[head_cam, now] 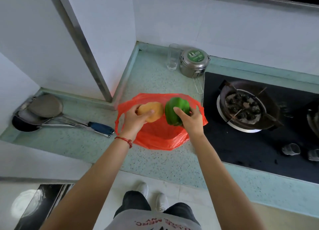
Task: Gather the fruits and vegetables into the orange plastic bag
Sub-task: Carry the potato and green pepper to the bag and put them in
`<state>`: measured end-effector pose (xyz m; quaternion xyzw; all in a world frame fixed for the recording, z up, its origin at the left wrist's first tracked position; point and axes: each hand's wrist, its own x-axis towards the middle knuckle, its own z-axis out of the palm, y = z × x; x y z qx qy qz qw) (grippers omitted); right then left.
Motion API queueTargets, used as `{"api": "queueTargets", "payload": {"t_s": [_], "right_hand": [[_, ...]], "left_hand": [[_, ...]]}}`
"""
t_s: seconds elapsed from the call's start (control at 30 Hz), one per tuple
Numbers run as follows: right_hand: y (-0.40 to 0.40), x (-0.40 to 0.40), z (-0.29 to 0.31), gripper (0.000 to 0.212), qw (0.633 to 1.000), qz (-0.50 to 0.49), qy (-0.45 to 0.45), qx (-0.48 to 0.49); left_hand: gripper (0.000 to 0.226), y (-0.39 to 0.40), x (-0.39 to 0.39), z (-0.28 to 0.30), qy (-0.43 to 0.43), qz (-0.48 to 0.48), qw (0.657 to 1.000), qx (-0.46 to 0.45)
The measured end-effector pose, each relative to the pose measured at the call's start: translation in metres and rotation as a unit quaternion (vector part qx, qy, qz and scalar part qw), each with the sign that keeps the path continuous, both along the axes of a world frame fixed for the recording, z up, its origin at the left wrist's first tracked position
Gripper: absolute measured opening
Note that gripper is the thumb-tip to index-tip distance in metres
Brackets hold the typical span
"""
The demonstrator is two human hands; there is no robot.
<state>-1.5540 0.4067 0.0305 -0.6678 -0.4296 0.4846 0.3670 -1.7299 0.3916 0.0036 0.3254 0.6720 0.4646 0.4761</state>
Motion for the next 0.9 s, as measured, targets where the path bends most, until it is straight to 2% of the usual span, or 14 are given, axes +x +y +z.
{"api": "queueTargets", "payload": {"t_s": [0.27, 0.47, 0.63, 0.77, 0.9], "right_hand": [[0.018, -0.016, -0.039, 0.038, 0.993, -0.029, -0.051, -0.098], [0.019, -0.019, -0.055, 0.061, 0.986, -0.016, -0.089, -0.138], [0.015, -0.022, -0.051, 0.072, 0.984, 0.0, -0.119, -0.13], [0.01, -0.022, -0.044, 0.061, 0.984, -0.001, -0.146, -0.1], [0.001, -0.022, -0.034, 0.057, 0.988, -0.013, -0.143, -0.064]], "left_hand": [[0.057, 0.029, -0.013, -0.036, 0.032, -0.048, 0.995, -0.084], [0.056, 0.035, -0.015, -0.052, 0.094, -0.098, 0.985, -0.107], [0.061, 0.033, -0.017, -0.05, 0.104, -0.121, 0.982, -0.099], [0.066, 0.03, -0.016, -0.043, 0.119, -0.134, 0.98, -0.086], [0.06, 0.025, -0.017, -0.034, 0.124, -0.12, 0.984, -0.037]]}}
